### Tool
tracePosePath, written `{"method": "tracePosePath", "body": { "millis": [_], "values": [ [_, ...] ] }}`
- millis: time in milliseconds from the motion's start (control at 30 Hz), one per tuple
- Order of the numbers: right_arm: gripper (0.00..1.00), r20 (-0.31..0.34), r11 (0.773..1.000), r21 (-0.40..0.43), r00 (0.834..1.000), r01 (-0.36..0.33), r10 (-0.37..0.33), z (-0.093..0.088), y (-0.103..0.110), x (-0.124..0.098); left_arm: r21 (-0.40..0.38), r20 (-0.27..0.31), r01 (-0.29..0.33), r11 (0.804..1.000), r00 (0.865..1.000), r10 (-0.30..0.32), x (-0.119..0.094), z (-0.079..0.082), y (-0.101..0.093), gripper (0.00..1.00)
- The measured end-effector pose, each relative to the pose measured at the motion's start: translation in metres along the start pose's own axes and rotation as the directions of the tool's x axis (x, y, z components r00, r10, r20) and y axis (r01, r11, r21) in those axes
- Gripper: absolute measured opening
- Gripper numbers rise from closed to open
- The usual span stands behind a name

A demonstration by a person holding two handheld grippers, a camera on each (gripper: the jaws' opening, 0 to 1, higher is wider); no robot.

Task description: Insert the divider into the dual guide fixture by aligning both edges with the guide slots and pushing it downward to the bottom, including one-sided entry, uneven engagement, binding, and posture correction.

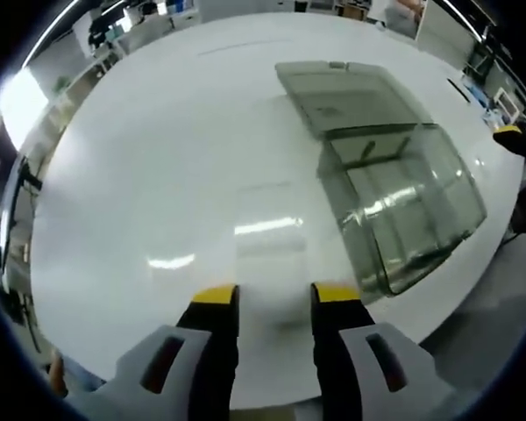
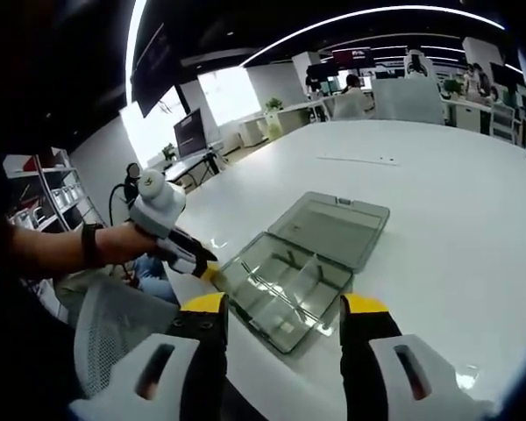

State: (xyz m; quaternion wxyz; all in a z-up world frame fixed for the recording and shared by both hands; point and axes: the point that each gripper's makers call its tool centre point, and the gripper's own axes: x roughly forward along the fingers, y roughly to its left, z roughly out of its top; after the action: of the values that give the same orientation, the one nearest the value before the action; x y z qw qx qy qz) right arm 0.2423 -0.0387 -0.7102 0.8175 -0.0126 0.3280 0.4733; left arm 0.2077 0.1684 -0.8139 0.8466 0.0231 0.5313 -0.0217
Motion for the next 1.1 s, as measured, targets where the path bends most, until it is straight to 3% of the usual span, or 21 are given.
{"method": "tracePosePath", "body": {
  "millis": [1100],
  "values": [
    [0.46,-0.015,1.0,-0.018,1.0,-0.022,0.022,-0.001,0.007,0.0,-0.064,0.083,0.036,0.997,0.996,-0.031,-0.011,0.001,0.0,0.3]
  ]
}}
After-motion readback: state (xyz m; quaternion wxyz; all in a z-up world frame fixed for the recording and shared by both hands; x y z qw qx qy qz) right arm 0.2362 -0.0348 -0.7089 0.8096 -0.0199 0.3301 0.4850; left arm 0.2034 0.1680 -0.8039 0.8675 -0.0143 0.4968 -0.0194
